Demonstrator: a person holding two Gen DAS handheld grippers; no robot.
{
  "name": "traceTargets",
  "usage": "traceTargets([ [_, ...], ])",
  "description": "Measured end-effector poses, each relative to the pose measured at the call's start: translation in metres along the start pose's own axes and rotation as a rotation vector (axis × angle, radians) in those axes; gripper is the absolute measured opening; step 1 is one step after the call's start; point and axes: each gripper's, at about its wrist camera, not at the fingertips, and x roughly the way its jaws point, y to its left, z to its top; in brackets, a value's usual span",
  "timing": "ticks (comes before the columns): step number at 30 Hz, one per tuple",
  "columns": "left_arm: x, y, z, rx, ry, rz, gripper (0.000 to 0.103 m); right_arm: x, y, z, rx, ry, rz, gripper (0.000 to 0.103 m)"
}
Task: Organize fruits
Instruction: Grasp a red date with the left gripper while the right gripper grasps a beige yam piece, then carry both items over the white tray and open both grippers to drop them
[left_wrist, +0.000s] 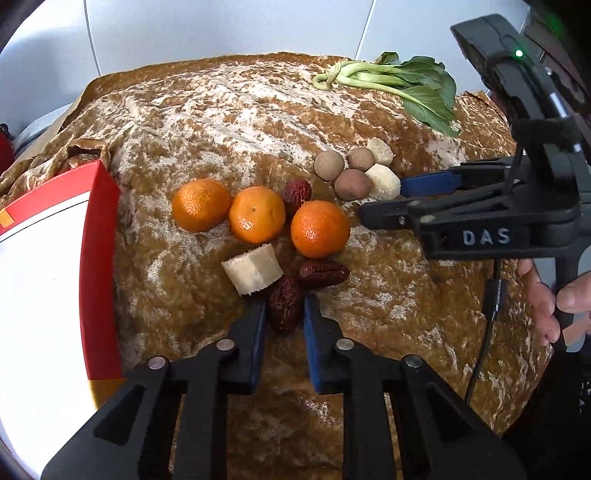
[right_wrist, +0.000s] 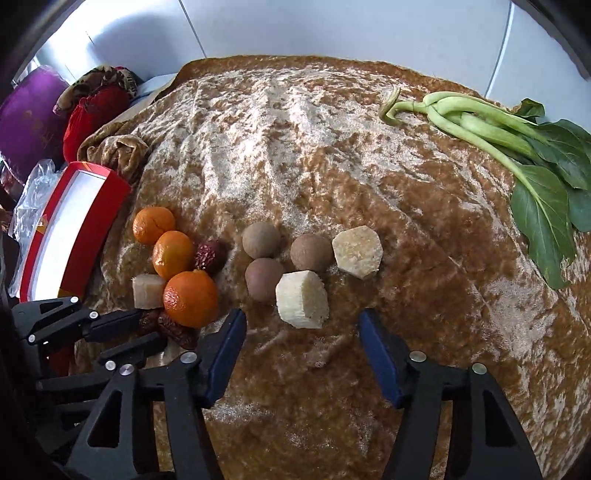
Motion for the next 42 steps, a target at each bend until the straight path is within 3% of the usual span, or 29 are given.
traceTargets([
  [2, -0.003, -0.001, 0.0, -0.005, -0.004, -0.017, 0.017, 0.0, -0.004, 0.001, 0.017, -0.002, -0.003, 0.053],
  [4, -0.008, -0.002, 0.0, -0.003, -0.011, -0.032, 0.017, -0.003, -0.009, 0.001, 0.043, -0.005, 0.019, 0.038],
  [6, -0.013, -0.004, 0.0, 0.007, -0.021, -0.042, 0.017, -0.009, -0.017, 0.002, 0.088, 0.002, 0.058, 0.03],
  [12, -0.02, -0.001, -0.002, 0.008, -0.031, -0.047, 0.017, -0.018, -0.032, 0.001, 0.162, 0.015, 0.112, 0.018],
  [16, -0.046, 0.008, -0.005, -0.026, -0.068, -0.075, 0.017, -0.039, -0.032, 0.0, 0.18, -0.034, 0.179, 0.018],
  [18, -0.067, 0.012, -0.011, -0.037, -0.107, -0.065, 0.017, -0.051, -0.024, 0.001, 0.178, -0.061, 0.255, 0.018],
  [23, -0.116, 0.041, -0.029, -0.113, -0.23, 0.049, 0.017, -0.067, 0.025, 0.002, 0.09, -0.097, 0.42, 0.018],
  [28, -0.143, 0.095, -0.057, -0.257, -0.266, 0.138, 0.017, -0.077, 0.066, 0.002, 0.008, -0.126, 0.455, 0.019],
  [31, -0.141, 0.114, -0.062, -0.304, -0.253, 0.151, 0.017, -0.07, 0.085, 0.002, -0.018, -0.1, 0.377, 0.022],
  [38, -0.131, 0.116, -0.066, -0.297, -0.215, 0.131, 0.017, -0.01, 0.071, 0.007, 0.135, 0.054, 0.318, 0.025],
  [41, -0.128, 0.118, -0.069, -0.294, -0.209, 0.129, 0.017, -0.005, 0.074, 0.011, 0.144, 0.042, 0.249, 0.034],
  [42, -0.127, 0.117, -0.069, -0.294, -0.208, 0.127, 0.017, -0.003, 0.077, 0.012, 0.145, 0.045, 0.245, 0.042],
])
